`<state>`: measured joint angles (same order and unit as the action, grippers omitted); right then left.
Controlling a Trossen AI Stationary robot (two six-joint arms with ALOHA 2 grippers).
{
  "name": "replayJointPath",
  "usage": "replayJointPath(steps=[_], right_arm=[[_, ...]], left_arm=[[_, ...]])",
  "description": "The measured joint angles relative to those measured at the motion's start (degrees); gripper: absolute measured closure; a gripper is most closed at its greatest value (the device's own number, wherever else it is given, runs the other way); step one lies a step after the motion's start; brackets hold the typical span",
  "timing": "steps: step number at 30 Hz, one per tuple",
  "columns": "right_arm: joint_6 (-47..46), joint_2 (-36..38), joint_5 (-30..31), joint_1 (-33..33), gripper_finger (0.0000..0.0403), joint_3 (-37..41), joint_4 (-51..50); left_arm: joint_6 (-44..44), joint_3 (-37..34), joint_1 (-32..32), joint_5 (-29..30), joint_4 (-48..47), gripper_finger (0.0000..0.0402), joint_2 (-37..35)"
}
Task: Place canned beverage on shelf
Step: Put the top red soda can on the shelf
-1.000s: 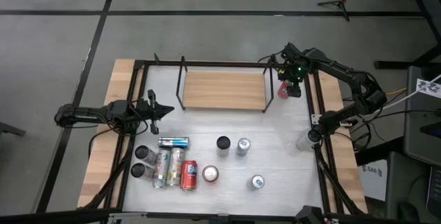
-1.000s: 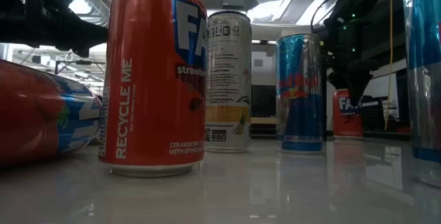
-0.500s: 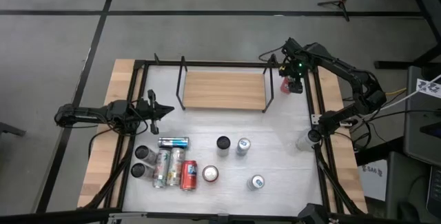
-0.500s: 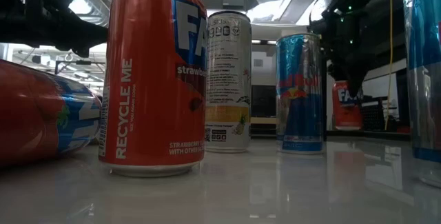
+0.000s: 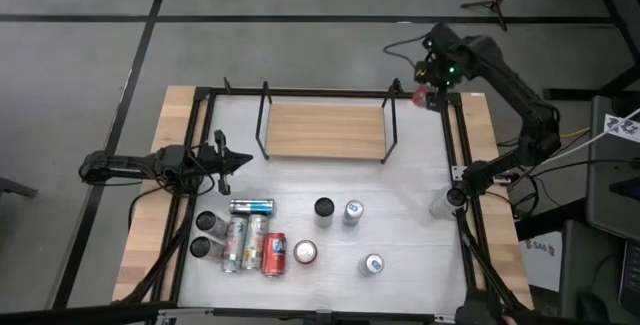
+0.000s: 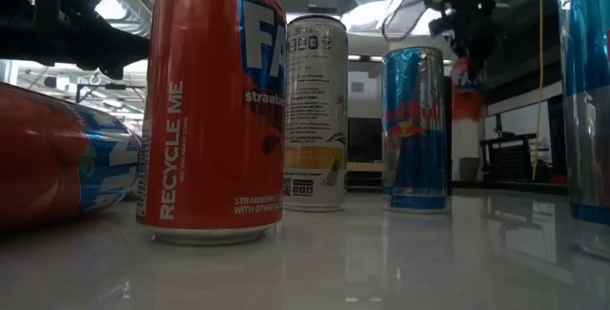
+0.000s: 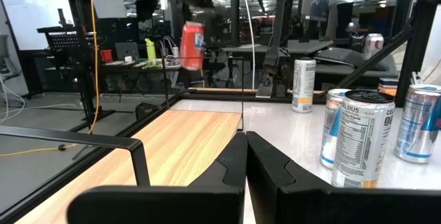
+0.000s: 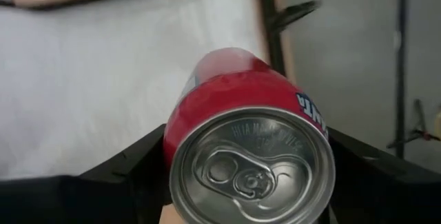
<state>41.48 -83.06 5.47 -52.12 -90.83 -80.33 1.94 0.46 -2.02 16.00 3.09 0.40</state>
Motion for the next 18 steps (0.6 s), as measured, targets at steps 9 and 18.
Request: replayJointPath(steps=[9,18], right_arm=[[-0.77,0.02,-1.13,3.09,0.0108,-9.93,-0.58],[-0.88,-0.03,-1.34,12.56,0.0108,-12.78,-0.37]], left_arm=[[0.00,0.01,0.01,0.00,0.00,0.0401,-0.02],[0.01,-0.01,-0.01,0.00,0.00,0.0401,-0.01]])
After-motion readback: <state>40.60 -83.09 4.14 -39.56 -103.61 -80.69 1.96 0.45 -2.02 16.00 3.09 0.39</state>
